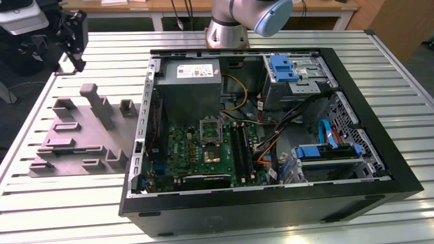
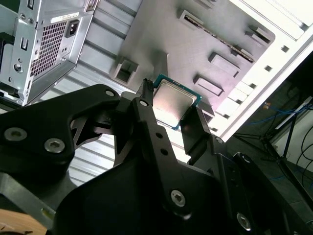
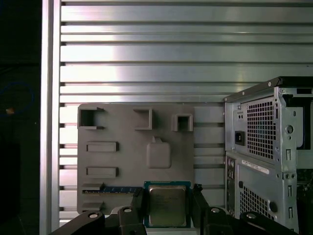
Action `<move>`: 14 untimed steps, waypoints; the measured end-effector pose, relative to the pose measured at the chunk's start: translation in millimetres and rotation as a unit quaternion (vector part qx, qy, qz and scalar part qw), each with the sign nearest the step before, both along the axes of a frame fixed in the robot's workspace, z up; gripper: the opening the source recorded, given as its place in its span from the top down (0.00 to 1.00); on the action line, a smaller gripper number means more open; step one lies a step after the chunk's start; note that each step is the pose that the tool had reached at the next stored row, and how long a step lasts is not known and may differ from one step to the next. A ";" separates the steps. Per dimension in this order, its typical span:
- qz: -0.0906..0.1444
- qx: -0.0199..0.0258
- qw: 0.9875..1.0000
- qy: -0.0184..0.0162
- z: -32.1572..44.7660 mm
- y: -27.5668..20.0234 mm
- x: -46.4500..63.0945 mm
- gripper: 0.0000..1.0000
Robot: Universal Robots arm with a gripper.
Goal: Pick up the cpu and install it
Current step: 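Pick up the cpu and move it towards the insertion slot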
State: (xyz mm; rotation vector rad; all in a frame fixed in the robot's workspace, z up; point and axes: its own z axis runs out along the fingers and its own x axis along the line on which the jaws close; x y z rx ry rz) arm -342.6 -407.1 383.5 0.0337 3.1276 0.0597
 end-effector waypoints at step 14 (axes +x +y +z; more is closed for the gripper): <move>0.000 0.000 1.000 0.000 0.0 0.0 2.6 0.53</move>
